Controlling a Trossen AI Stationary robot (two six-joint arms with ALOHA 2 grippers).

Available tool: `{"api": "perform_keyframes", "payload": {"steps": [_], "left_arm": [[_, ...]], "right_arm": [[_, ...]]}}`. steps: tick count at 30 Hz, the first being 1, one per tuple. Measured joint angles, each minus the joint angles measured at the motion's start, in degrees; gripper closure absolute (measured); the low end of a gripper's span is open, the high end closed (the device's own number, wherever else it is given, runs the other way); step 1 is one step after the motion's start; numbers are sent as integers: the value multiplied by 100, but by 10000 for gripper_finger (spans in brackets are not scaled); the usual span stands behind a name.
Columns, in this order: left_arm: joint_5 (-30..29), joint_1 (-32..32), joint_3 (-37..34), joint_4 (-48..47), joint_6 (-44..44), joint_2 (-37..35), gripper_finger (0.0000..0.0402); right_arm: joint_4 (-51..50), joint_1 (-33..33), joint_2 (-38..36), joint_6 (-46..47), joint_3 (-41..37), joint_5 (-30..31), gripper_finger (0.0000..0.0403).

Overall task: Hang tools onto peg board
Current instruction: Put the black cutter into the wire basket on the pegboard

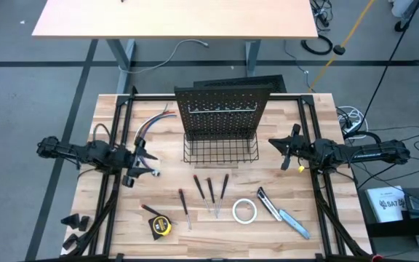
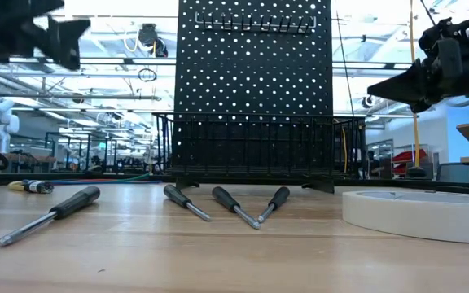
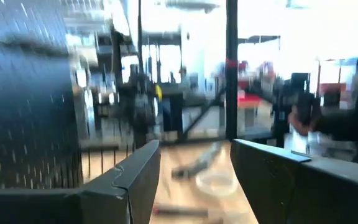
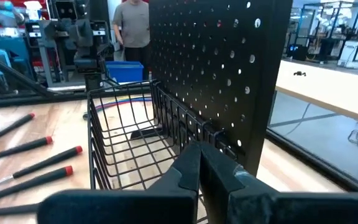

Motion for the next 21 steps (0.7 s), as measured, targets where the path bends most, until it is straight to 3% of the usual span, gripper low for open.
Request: {"api": "perform_keyframes", "payload": {"steps": [10,21], "left_arm": [[-2,0,0,1403,-8,-1,198],[-2,-2,0,1456,-405,0,198]], "right_arm": [[761,1,-2,-431,1,-8,403],[842,1,1,-299,14,-348,396]]}}
